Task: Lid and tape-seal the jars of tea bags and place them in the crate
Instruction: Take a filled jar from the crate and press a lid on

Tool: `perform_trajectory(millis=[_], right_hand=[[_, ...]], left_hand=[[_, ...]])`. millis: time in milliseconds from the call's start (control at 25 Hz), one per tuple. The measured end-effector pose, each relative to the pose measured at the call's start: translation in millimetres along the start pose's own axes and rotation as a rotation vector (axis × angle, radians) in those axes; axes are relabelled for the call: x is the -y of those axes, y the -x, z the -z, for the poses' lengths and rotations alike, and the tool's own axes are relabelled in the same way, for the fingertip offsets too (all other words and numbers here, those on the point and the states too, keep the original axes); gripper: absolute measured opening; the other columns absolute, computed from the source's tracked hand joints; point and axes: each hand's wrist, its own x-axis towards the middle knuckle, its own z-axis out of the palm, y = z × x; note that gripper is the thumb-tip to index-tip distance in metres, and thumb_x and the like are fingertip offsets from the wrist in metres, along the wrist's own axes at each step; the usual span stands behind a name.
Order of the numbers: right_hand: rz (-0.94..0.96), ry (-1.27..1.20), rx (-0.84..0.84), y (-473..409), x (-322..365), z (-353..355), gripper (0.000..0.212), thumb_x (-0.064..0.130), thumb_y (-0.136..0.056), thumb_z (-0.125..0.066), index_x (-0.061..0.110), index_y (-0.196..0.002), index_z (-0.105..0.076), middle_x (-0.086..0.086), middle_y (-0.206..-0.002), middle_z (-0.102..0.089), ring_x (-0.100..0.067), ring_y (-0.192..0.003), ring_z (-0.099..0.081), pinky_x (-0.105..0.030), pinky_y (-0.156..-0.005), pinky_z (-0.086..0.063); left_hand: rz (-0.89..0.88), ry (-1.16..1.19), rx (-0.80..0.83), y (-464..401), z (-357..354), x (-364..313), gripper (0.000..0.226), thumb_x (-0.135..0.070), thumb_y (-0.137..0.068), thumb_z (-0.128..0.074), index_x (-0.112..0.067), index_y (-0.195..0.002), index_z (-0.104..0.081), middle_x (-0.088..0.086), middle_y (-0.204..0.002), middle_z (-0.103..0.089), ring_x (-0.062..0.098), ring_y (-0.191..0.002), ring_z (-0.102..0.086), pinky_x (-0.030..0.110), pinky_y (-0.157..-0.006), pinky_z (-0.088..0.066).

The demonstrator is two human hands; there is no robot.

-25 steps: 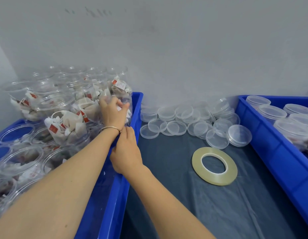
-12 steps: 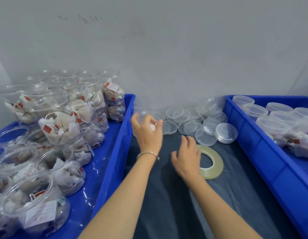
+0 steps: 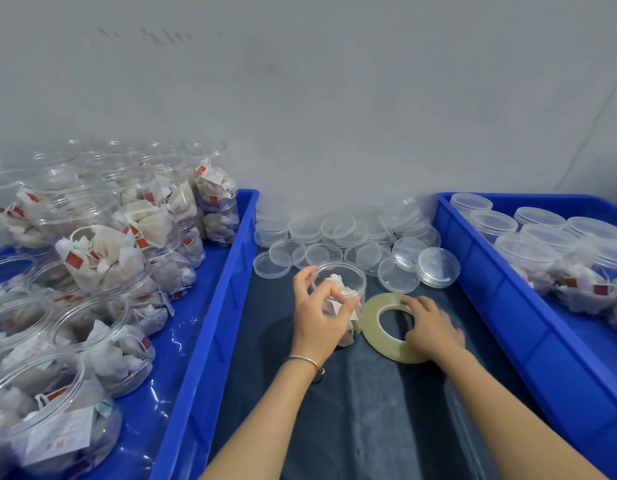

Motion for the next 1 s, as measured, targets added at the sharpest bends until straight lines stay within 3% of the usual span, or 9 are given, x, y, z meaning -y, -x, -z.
perform_trajectory(millis=[160,240,360,480,560,680,760,880,1000], right_hand=[[-0.155,-0.071,-0.166,-7,-16,4,0.060,0.011,-0.088,-0.052,0.022,-0.143,-0.030,-0.007,-0.151,-0.025,-0.028,-0.139,-0.024,-0.056,-0.110,-0.025],[-0.090,-0.185,-0.214,-13,-18,3,0.061,0.013,-0.091,-0.050,0.014,-0.147,-0.026,-0.009,-0.155,-0.022,-0.027,-0.141,-0.024,-0.054,-0.111,-0.027],[0.084,-0.183,-0.133,-24,-2,2,0.063,0.030,-0.099,-0.042,0.023,-0.152,-0.009,0.000,-0.160,-0.009,-0.021,-0.147,-0.007,-0.058,-0.114,-0.017],[0.094,-0.080,0.005,-34,8,-5,0.066,0.047,-0.098,-0.036,0.034,-0.151,0.001,0.006,-0.160,-0.004,-0.021,-0.147,0.006,-0.061,-0.112,-0.006],[0.079,0.019,0.005,-36,6,-10,0.069,0.049,-0.096,-0.041,0.031,-0.152,-0.005,0.004,-0.159,-0.013,-0.025,-0.147,0.001,-0.060,-0.112,-0.008],[0.035,0.081,-0.112,-28,4,-13,0.048,0.041,-0.093,-0.049,0.020,-0.135,-0.041,-0.004,-0.142,-0.040,-0.030,-0.135,-0.022,-0.053,-0.109,-0.024],[0.048,-0.075,-0.218,-22,9,-5,0.031,0.037,-0.093,-0.053,0.020,-0.120,-0.051,-0.004,-0.126,-0.051,-0.031,-0.122,-0.031,-0.043,-0.096,-0.034],[0.141,-0.520,-0.484,-10,22,23,0.014,0.027,-0.097,-0.050,0.013,-0.093,-0.052,-0.005,-0.093,-0.053,-0.029,-0.100,-0.041,-0.027,-0.076,-0.021],[0.203,-0.787,-0.644,5,33,59,0.022,0.015,-0.096,-0.045,0.017,-0.074,-0.041,-0.003,-0.072,-0.052,-0.017,-0.072,-0.047,-0.023,-0.057,-0.032]], left_hand=[[-0.004,0.046,0.127,7,-1,-8,0.027,-0.010,-0.076,-0.078,-0.021,-0.067,-0.055,0.002,-0.132,-0.036,0.005,-0.128,-0.036,0.015,-0.106,-0.028],[-0.033,0.064,0.180,11,-3,-9,0.026,-0.010,-0.074,-0.080,-0.020,-0.070,-0.056,-0.001,-0.132,-0.038,0.004,-0.128,-0.037,0.016,-0.106,-0.030],[-0.074,0.077,0.235,19,-11,-8,0.031,-0.015,-0.068,-0.085,-0.016,-0.084,-0.058,-0.001,-0.134,-0.040,0.005,-0.129,-0.040,0.023,-0.108,-0.034],[-0.084,0.013,0.166,26,-21,-8,0.057,-0.026,-0.059,-0.091,-0.005,-0.101,-0.057,-0.002,-0.131,-0.044,0.009,-0.125,-0.046,0.016,-0.104,-0.036],[-0.086,-0.011,0.109,28,-25,-7,0.056,-0.026,-0.059,-0.090,-0.004,-0.098,-0.057,-0.005,-0.129,-0.046,0.004,-0.122,-0.047,0.008,-0.097,-0.036],[-0.094,0.000,0.098,28,-27,-5,0.048,-0.023,-0.061,-0.088,-0.011,-0.092,-0.054,-0.006,-0.129,-0.046,-0.010,-0.119,-0.042,0.008,-0.095,-0.035],[-0.066,0.051,0.099,28,-27,-6,0.055,-0.019,-0.060,-0.089,-0.017,-0.099,-0.051,-0.006,-0.125,-0.047,-0.007,-0.118,-0.044,0.012,-0.097,-0.035],[-0.003,0.137,0.124,28,-27,-8,0.083,-0.014,-0.058,-0.090,-0.022,-0.125,-0.042,-0.006,-0.128,-0.047,-0.001,-0.121,-0.045,0.017,-0.103,-0.036],[0.035,0.125,0.163,26,-27,-9,0.096,-0.012,-0.058,-0.090,-0.020,-0.137,-0.035,-0.007,-0.132,-0.042,-0.005,-0.123,-0.041,0.019,-0.107,-0.035]])
